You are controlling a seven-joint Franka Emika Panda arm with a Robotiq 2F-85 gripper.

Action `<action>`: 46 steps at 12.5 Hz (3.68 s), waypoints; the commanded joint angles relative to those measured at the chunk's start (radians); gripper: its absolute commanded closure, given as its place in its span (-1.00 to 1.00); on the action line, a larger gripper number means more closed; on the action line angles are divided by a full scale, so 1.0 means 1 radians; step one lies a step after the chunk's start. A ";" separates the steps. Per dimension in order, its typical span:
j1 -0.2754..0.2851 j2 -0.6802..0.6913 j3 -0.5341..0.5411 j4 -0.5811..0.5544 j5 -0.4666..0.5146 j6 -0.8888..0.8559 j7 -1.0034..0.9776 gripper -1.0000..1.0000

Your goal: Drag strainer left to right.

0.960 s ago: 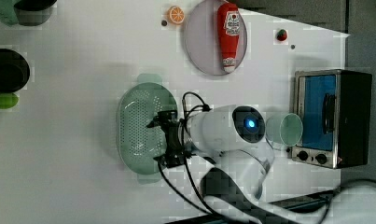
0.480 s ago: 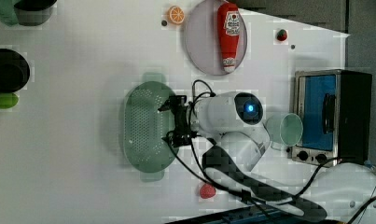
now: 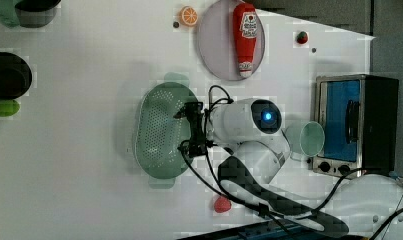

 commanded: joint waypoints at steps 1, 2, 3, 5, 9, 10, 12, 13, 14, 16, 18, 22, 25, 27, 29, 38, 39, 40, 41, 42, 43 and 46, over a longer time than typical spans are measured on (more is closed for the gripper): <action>0.011 -0.060 -0.028 -0.023 0.023 0.014 0.011 -1.00; 0.002 -0.075 -0.029 -0.040 0.023 0.015 0.011 -1.00; -0.009 -0.089 -0.031 -0.055 0.023 0.015 0.007 -1.00; -0.032 -0.114 -0.040 -0.086 0.023 0.015 -0.045 -1.00; -0.077 -0.143 -0.069 -0.128 0.023 0.015 -0.135 -1.00; -0.086 -0.149 -0.077 -0.137 0.023 0.015 -0.140 -1.00; -0.106 -0.163 -0.088 -0.153 0.023 0.016 -0.146 -1.00; -0.116 -0.167 -0.095 -0.162 0.023 0.015 -0.161 -1.00; -0.125 -0.172 -0.103 -0.170 0.023 0.017 -0.191 -1.00; -0.143 -0.181 -0.124 -0.181 0.023 0.018 -0.263 -1.00; -0.161 -0.192 -0.152 -0.189 0.023 0.019 -0.326 -1.00; -0.175 -0.212 -0.209 -0.208 0.023 0.020 -0.359 -1.00; -0.176 -0.214 -0.251 -0.219 0.023 0.034 -0.421 -1.00; -0.180 -0.214 -0.285 -0.222 0.023 0.037 -0.474 -1.00; -0.184 -0.214 -0.321 -0.222 0.023 0.050 -0.513 -1.00; -0.187 -0.214 -0.471 -0.224 0.023 0.070 -0.644 -1.00; -0.188 -0.214 -0.486 -0.224 0.023 0.070 -0.649 -1.00; -0.188 -0.214 -0.499 -0.223 0.023 0.070 -0.649 -1.00; -0.188 -0.214 -0.510 -0.223 0.023 0.070 -0.649 -1.00; -0.188 -0.214 -0.515 -0.220 0.025 0.076 -0.649 -1.00; -0.187 -0.219 -0.514 -0.219 0.025 0.076 -0.649 -1.00; -0.186 -0.329 -0.479 -0.232 0.025 0.035 -0.800 -1.00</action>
